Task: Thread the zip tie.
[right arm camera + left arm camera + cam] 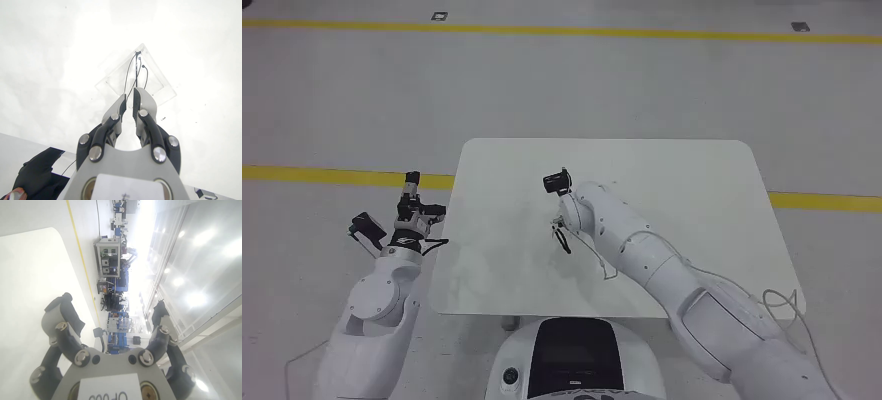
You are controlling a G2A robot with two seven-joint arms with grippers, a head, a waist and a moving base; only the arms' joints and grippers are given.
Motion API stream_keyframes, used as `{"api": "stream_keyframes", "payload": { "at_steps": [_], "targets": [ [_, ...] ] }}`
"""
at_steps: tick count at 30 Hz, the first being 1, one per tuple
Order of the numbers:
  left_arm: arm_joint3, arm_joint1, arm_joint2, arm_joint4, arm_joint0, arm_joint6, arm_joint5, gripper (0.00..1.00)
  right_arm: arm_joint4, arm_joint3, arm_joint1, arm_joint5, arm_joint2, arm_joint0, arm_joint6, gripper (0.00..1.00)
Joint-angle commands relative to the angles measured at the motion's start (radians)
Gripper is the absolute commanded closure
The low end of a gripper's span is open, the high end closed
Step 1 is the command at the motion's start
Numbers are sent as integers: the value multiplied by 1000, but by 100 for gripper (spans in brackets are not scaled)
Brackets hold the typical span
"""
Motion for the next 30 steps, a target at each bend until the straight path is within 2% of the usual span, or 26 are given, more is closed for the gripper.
{"api": "stream_keyframes", "payload": {
  "at_steps": [1,3,8,20,30],
  "targets": [
    [0,0,0,0,0,0,0,0,4,23,-8,-3,-4,7,-5,89],
    [0,0,0,0,0,0,0,0,10,47,-18,-9,-8,14,-14,84],
    [0,0,0,0,0,0,0,0,15,97,-41,-22,-22,28,-40,87],
    [0,0,0,0,0,0,0,0,22,229,-95,-29,-41,57,-121,84],
    [0,0,0,0,0,0,0,0,21,310,-134,-21,-49,72,-173,85]
  ]
}}
